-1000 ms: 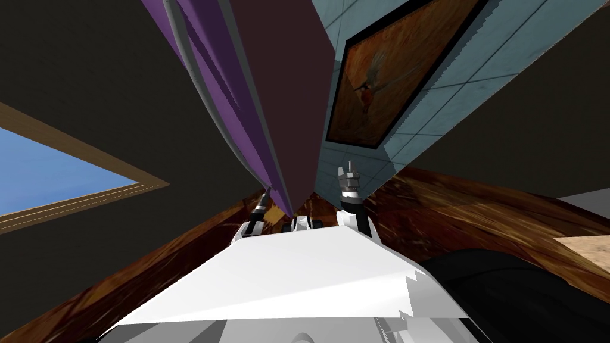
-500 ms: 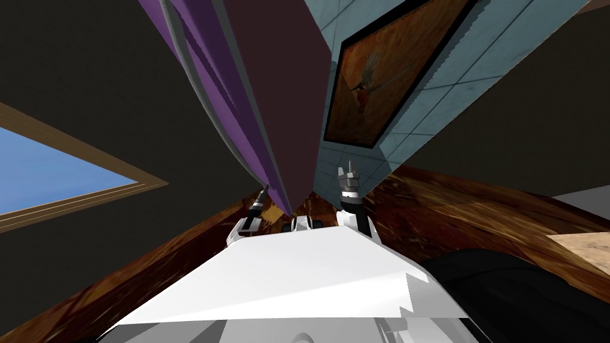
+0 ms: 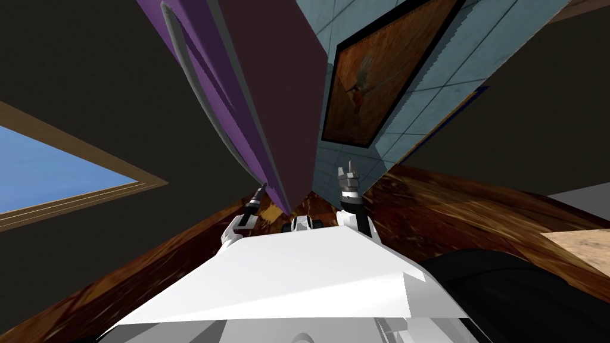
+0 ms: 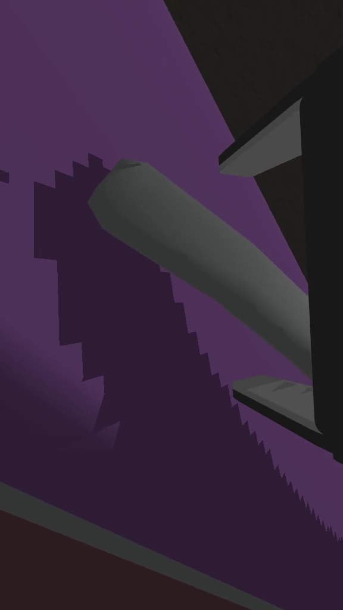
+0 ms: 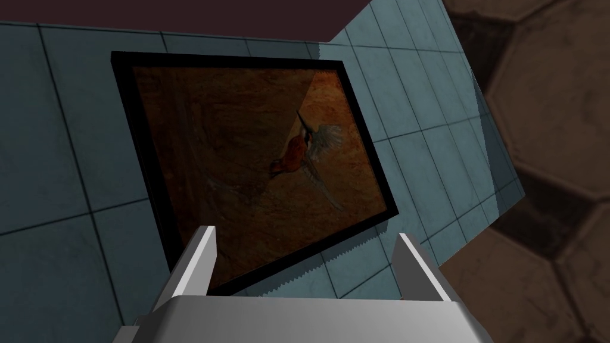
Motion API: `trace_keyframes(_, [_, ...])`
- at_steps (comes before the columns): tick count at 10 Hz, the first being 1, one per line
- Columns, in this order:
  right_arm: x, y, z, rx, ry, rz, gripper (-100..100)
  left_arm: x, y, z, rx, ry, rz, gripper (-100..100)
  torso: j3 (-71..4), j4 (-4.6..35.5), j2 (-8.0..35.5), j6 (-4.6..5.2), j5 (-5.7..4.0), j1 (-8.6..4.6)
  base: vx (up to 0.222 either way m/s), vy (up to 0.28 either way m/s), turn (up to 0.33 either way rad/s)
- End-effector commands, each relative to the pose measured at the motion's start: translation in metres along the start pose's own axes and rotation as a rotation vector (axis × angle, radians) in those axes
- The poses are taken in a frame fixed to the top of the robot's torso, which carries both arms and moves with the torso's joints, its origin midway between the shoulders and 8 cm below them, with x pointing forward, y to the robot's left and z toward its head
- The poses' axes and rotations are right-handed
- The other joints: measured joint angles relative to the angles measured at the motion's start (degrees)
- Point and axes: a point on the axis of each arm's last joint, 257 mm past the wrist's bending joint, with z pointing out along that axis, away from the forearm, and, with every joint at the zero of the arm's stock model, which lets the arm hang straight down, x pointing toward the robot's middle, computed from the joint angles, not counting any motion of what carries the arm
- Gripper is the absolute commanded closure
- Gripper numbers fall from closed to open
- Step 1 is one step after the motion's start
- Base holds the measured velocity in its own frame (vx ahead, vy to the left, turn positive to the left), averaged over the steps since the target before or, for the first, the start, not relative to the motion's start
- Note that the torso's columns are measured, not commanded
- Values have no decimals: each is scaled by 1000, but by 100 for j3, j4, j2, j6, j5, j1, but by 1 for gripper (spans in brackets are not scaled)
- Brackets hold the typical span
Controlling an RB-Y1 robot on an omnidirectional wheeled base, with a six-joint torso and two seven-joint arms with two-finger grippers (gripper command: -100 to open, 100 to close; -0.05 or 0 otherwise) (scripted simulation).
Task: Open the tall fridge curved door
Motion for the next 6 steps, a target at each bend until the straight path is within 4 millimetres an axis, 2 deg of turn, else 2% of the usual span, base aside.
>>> trace_keyframes(1, [0,0,0,0,0,0,0,-17,4,8,-16,5,34,-100,2,1,3,0,0,1,-27,-34,-8])
trace_keyframes(6, [0,0,0,0,0,0,0,-53,7,23,-53,9,107,-100,0,0,-1,0,-1,-2,-32,-44,-6])
